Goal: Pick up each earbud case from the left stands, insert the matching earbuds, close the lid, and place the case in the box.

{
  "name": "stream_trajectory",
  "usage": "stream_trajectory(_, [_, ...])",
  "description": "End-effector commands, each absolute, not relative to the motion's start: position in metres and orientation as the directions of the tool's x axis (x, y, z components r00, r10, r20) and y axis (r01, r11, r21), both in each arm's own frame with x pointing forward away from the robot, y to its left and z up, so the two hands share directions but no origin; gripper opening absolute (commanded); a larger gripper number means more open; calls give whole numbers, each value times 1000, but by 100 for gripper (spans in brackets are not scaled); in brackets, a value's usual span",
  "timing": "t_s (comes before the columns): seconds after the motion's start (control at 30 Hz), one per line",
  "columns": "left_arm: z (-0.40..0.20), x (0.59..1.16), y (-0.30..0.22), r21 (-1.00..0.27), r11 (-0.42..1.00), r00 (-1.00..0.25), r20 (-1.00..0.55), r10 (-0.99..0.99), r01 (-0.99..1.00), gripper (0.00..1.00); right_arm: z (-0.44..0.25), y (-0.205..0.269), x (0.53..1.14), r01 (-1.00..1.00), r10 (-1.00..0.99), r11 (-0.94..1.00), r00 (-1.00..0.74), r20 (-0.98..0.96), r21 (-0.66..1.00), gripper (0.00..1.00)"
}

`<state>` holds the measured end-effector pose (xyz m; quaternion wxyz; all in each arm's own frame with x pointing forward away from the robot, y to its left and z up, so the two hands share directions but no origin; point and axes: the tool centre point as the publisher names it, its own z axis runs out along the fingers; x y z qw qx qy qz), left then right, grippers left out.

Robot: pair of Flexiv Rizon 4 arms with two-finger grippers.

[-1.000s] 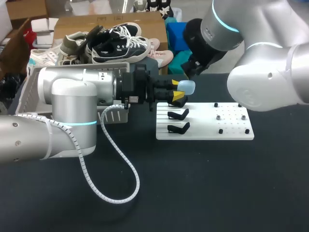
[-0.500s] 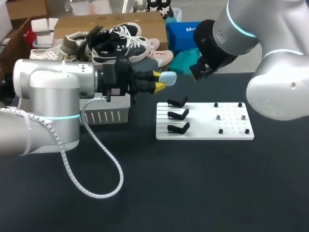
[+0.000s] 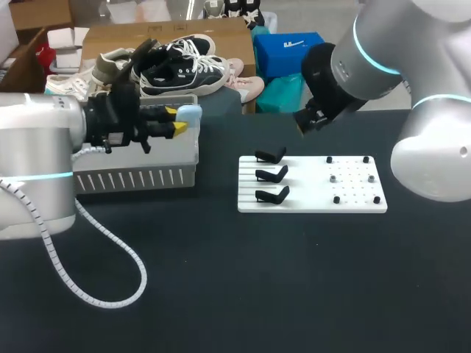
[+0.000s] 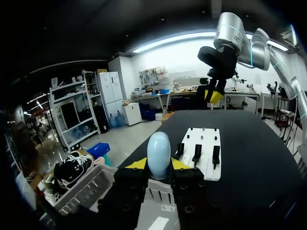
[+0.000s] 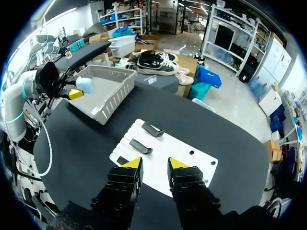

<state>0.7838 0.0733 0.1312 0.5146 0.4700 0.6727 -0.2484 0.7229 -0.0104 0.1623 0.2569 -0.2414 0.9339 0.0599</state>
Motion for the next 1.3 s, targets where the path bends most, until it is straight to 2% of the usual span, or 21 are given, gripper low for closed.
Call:
stream_trajectory(0.03, [125, 782, 101, 127, 496, -89, -917, 389, 859, 0, 155, -9, 715, -466, -408, 885, -756, -512, -17, 31])
stream_trajectory(0.37, [69, 805, 143, -16, 570, -256, -904, 344, 822, 0, 139, -4, 713, -438, -394, 899, -792, -467, -16, 30])
stream_trajectory(1.0, [59, 807, 146, -43, 569, -263, -913, 311, 821, 0, 136, -7, 716, -427, -384, 904, -802, -458, -10, 28])
stream_trajectory(1.03, [60, 807, 146, -42, 571, -263, -913, 311, 820, 6, 136, -7, 716, -427, -384, 904, -802, -458, -10, 29])
stream_trajectory(1.07, [61, 807, 146, -43, 573, -263, -915, 307, 819, 45, 136, -8, 716, -427, -383, 904, -802, -458, -9, 28])
stream_trajectory(1.1, [62, 807, 146, -46, 580, -267, -915, 302, 813, 100, 136, -8, 716, -427, -382, 904, -802, -458, -7, 28])
stream_trajectory(1.3, [80, 802, 142, -17, 560, -213, -934, 286, 829, 100, 139, -14, 714, -423, -364, 906, -799, -478, 17, 30])
